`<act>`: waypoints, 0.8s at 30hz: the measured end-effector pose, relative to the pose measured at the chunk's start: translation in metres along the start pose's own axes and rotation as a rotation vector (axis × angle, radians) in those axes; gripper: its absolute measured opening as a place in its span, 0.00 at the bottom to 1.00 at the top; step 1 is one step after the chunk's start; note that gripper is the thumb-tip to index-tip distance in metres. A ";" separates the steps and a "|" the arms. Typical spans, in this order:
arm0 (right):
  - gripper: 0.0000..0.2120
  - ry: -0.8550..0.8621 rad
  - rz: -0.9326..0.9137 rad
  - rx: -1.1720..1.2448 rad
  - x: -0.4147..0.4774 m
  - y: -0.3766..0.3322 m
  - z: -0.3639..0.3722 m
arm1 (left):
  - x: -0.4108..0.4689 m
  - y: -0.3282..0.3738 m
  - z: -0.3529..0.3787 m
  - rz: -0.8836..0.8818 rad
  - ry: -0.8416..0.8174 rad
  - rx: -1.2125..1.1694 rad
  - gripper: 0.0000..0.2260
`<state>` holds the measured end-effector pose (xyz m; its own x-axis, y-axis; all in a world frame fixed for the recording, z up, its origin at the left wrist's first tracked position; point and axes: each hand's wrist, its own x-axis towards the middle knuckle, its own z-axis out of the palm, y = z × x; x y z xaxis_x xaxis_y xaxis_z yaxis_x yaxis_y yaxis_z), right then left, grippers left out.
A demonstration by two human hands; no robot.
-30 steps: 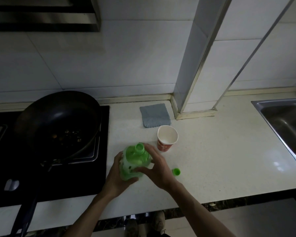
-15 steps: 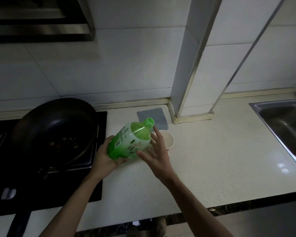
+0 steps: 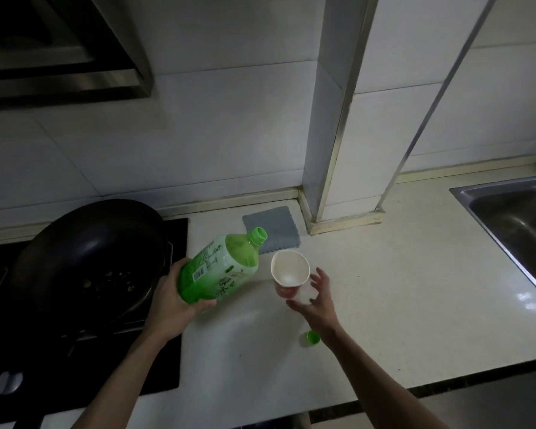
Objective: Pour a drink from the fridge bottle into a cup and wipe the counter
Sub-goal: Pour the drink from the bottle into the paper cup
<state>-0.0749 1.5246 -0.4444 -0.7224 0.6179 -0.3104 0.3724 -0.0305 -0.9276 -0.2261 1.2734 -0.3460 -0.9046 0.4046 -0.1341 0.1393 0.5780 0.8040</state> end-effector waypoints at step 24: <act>0.31 -0.025 -0.290 -0.038 0.031 -0.038 0.017 | 0.006 0.014 0.008 0.009 0.011 0.013 0.36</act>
<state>-0.1211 1.5311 -0.4224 -0.8160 0.5768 -0.0393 0.1696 0.1739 -0.9701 -0.2266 1.2897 -0.3397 -0.9076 0.4023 -0.1203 0.1529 0.5834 0.7977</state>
